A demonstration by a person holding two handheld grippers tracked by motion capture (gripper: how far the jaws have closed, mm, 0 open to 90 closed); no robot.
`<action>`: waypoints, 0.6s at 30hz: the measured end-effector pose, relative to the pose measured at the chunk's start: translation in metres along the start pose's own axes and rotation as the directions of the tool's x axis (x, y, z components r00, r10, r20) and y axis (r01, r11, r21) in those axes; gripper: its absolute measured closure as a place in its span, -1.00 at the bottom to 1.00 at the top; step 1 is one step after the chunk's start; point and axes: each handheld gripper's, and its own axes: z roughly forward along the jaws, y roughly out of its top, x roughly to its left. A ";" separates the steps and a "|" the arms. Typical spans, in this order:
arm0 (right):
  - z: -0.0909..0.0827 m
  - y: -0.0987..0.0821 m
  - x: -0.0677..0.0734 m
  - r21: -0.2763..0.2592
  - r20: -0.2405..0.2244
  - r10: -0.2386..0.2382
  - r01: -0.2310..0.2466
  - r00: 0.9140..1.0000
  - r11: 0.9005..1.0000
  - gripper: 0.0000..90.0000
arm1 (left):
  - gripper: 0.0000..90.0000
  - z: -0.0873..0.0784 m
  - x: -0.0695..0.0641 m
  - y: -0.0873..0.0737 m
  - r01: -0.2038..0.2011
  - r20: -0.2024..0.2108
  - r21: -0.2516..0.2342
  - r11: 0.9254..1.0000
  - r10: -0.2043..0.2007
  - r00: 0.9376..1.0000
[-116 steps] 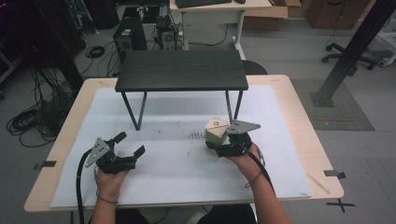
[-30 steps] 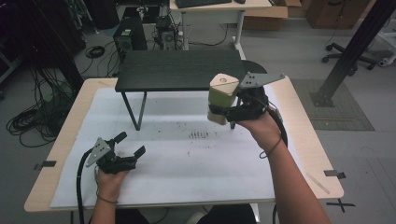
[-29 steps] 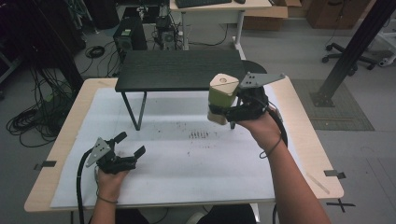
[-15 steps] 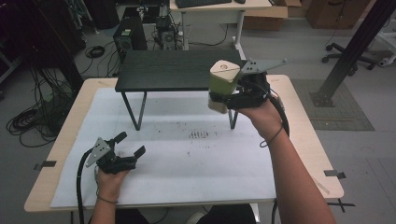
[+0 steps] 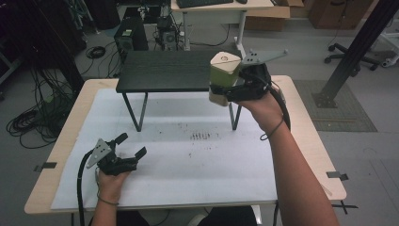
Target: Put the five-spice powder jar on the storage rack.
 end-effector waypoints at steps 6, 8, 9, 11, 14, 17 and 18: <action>0.003 0.002 -0.006 -0.004 0.008 0.008 -0.008 1.000 1.000 -0.33 | -0.99 0.000 0.000 0.000 0.000 -0.001 0.001 1.000 0.000 1.000; 0.003 0.003 -0.008 -0.005 0.011 0.010 -0.010 1.000 1.000 -0.33 | -0.99 0.000 0.000 0.000 0.000 -0.002 0.001 1.000 0.000 1.000; 0.004 0.004 -0.009 -0.007 0.011 0.011 -0.011 1.000 1.000 -0.33 | -0.99 0.000 0.000 0.000 0.000 -0.003 0.001 1.000 0.000 1.000; 0.005 0.005 -0.011 -0.009 0.014 0.011 -0.011 1.000 1.000 -0.33 | -0.99 0.000 0.000 0.000 0.001 -0.004 0.000 1.000 -0.001 1.000; 0.006 0.006 -0.014 -0.010 0.016 0.011 -0.011 1.000 1.000 -0.33 | -0.99 0.000 0.000 0.000 0.000 -0.004 0.003 1.000 0.000 1.000; 0.009 0.009 -0.016 -0.008 0.018 0.010 -0.010 1.000 1.000 -0.33 | -0.99 0.001 0.000 0.000 0.000 -0.004 0.005 1.000 0.000 1.000; 0.010 0.009 -0.017 -0.007 0.018 0.009 -0.009 1.000 1.000 -0.33 | -0.99 0.001 0.000 0.000 0.000 -0.004 0.005 1.000 0.000 1.000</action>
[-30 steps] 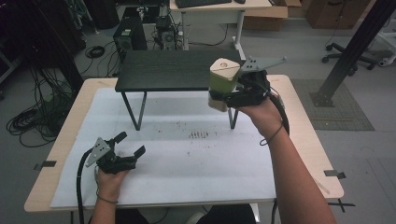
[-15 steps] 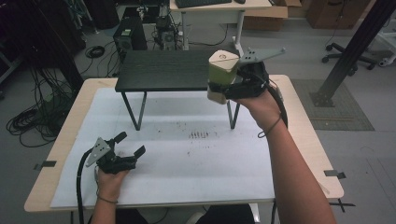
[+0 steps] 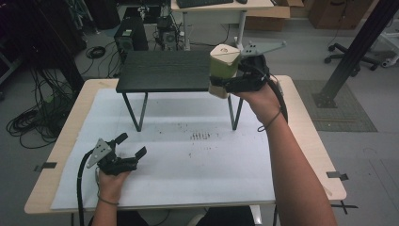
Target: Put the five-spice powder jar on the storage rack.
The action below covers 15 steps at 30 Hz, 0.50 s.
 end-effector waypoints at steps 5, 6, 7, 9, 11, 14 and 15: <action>0.004 0.004 -0.003 0.003 0.001 -0.002 0.002 1.000 1.000 -0.33 | -0.99 0.000 0.000 0.000 0.000 -0.001 0.001 1.000 0.000 1.000; 0.005 0.005 -0.004 0.003 0.002 -0.003 0.003 1.000 1.000 -0.33 | -0.99 0.000 0.000 0.000 -0.001 0.000 0.001 1.000 0.001 1.000; 0.006 0.005 -0.005 0.004 0.002 -0.002 0.002 1.000 1.000 -0.33 | -0.99 0.001 0.000 0.000 0.000 0.000 0.000 1.000 0.000 1.000; 0.008 0.006 -0.007 0.005 0.003 0.000 0.000 1.000 1.000 -0.33 | -0.99 0.001 0.000 0.000 0.000 0.000 0.000 1.000 0.000 1.000; 0.011 0.006 -0.010 0.006 0.006 0.001 -0.001 1.000 1.000 -0.33 | -0.99 0.001 0.000 0.000 -0.003 0.001 0.002 1.000 0.003 1.000; 0.014 0.006 -0.013 0.008 0.009 0.006 -0.006 1.000 1.000 -0.33 | -0.99 0.001 0.000 0.000 -0.004 0.001 0.004 1.000 0.004 1.000; 0.015 0.006 -0.014 0.009 0.010 0.008 -0.008 1.000 1.000 -0.33 | -0.99 0.001 0.000 0.000 -0.004 0.000 0.004 1.000 0.004 1.000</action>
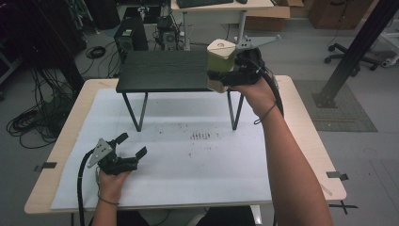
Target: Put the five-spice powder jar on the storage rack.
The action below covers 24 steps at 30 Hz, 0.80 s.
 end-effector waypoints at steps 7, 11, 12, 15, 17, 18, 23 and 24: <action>0.007 0.000 -0.007 0.013 0.006 -0.006 0.006 1.000 1.000 -0.33 | -0.99 0.000 0.000 0.000 -0.003 0.002 0.002 1.000 0.003 1.000; 0.011 -0.001 -0.012 0.015 0.010 0.001 -0.002 1.000 1.000 -0.33 | -0.99 0.000 0.001 0.000 -0.004 0.001 0.004 1.000 0.004 1.000; 0.012 -0.001 -0.013 0.012 0.009 0.004 -0.004 1.000 1.000 -0.33 | -0.99 0.000 0.001 0.000 -0.003 0.001 0.004 1.000 0.003 1.000; 0.016 -0.001 -0.015 0.006 0.007 0.011 -0.011 1.000 1.000 -0.33 | -0.99 0.000 0.000 0.000 -0.004 0.001 0.005 1.000 0.004 1.000; 0.018 -0.002 -0.016 0.005 0.009 0.014 -0.014 1.000 1.000 -0.33 | -0.99 0.001 0.000 0.000 -0.006 0.001 0.006 1.000 0.006 1.000; 0.019 -0.002 -0.017 0.004 0.010 0.015 -0.015 1.000 1.000 -0.33 | -0.99 0.001 0.000 0.000 -0.007 0.002 0.006 1.000 0.007 1.000; 0.022 -0.002 -0.022 0.000 0.013 0.020 -0.020 1.000 1.000 -0.33 | -0.99 0.001 0.000 0.000 -0.008 0.002 0.005 1.000 0.008 1.000; 0.022 -0.002 -0.023 0.001 0.015 0.021 -0.021 1.000 1.000 -0.33 | -0.99 0.001 0.000 0.000 -0.007 0.002 0.004 1.000 0.007 1.000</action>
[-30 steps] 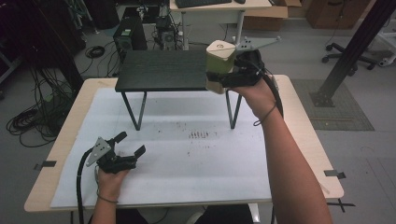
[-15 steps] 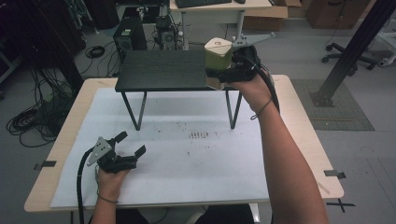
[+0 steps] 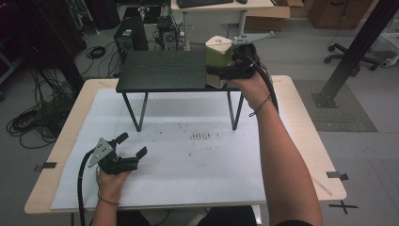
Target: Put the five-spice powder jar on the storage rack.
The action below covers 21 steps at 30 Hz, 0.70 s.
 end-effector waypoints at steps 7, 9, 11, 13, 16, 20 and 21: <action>0.003 -0.002 -0.005 0.002 0.006 0.008 -0.008 1.000 1.000 -0.33 | -0.99 0.000 0.001 0.000 0.004 0.000 -0.004 1.000 -0.004 1.000; 0.005 -0.003 -0.007 0.003 0.009 0.011 -0.011 1.000 1.000 -0.33 | -0.99 0.000 0.001 0.000 0.004 -0.001 -0.004 1.000 -0.004 1.000; 0.006 -0.003 -0.008 0.004 0.014 0.013 -0.013 1.000 1.000 -0.33 | -0.99 0.000 0.000 0.000 0.004 -0.001 -0.004 1.000 -0.004 1.000; 0.007 -0.004 -0.009 0.004 0.017 0.017 -0.017 1.000 1.000 -0.33 | -0.99 0.000 0.000 0.000 0.004 -0.001 -0.003 1.000 -0.004 1.000; 0.007 -0.005 -0.011 0.009 0.028 0.015 -0.016 0.999 1.000 -0.33 | -0.99 0.000 0.000 0.000 0.004 -0.001 -0.004 1.000 -0.004 1.000; 0.008 -0.006 -0.013 0.005 0.035 0.022 -0.022 0.999 1.000 -0.33 | -0.99 0.000 0.000 0.000 0.003 -0.002 -0.003 1.000 -0.003 1.000; 0.009 -0.006 -0.013 0.005 0.038 0.024 -0.025 0.999 1.000 -0.33 | -0.99 0.000 0.000 0.000 0.002 -0.001 -0.002 1.000 -0.002 1.000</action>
